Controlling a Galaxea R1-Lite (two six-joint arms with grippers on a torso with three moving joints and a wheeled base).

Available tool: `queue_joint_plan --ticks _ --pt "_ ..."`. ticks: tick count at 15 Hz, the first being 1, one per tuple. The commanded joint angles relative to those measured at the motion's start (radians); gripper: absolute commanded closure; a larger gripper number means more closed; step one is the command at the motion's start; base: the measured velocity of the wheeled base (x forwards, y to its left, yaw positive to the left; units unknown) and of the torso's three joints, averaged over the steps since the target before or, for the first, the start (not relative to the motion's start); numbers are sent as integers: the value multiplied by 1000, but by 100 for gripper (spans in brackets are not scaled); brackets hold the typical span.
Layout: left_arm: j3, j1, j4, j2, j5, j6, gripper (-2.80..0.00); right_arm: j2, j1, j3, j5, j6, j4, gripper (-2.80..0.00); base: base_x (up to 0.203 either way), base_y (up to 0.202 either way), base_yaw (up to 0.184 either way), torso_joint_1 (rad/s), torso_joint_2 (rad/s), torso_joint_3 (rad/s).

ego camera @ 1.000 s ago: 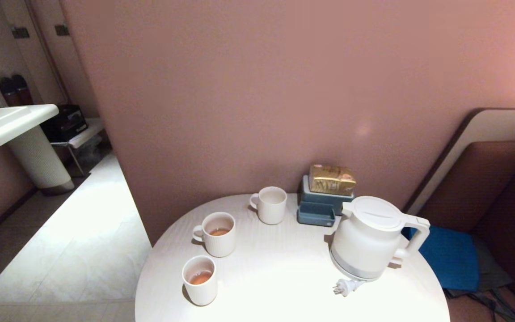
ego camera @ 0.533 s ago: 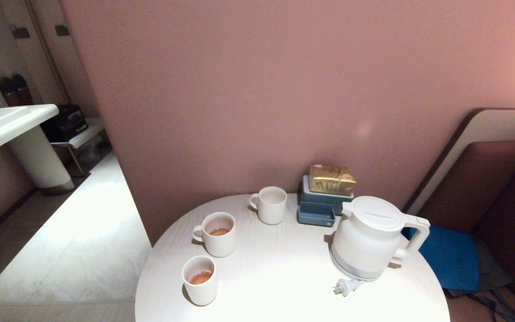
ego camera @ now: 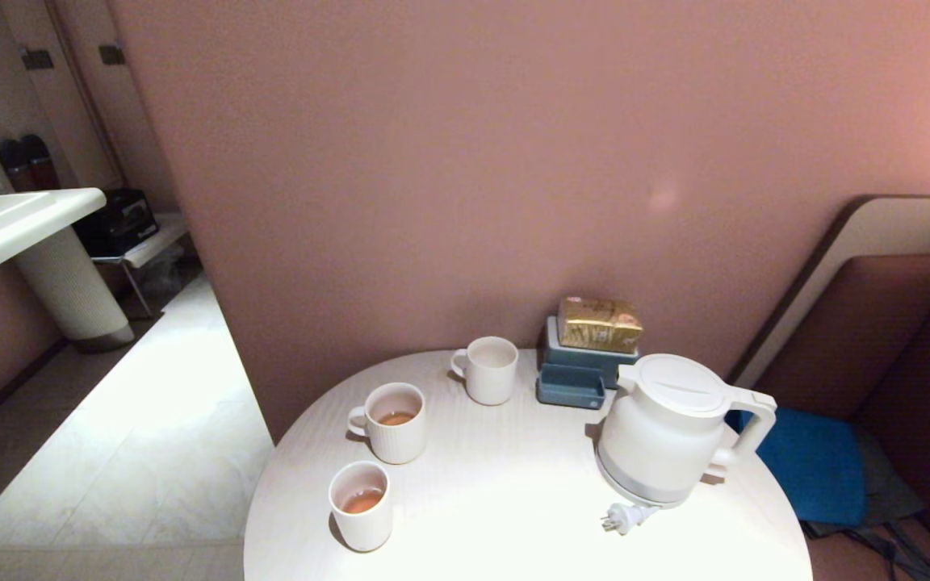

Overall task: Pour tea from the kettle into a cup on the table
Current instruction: Pick up the cup

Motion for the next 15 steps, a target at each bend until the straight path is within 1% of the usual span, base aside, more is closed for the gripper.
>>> queue_joint_plan --ticks 1,2,5,9,14,15 --pt "0 0 0 1 0 0 0 2 0 22 2 -7 -45 -280 0 0 0 0 0 0" --pt "0 0 0 1 0 0 0 2 0 31 3 -9 -65 -280 0 0 0 0 0 0" --pt "1 0 0 1 0 0 0 2 0 31 6 -14 -62 -280 0 0 0 0 0 0" --pt "1 0 0 1 0 0 0 2 0 31 8 11 -55 -280 0 0 0 0 0 0" --pt "0 0 0 1 0 0 0 2 0 31 8 10 -57 -280 0 0 0 0 0 0" --pt "1 0 0 1 -1 0 0 2 0 30 8 10 -57 0 0 0 0 0 0 0"
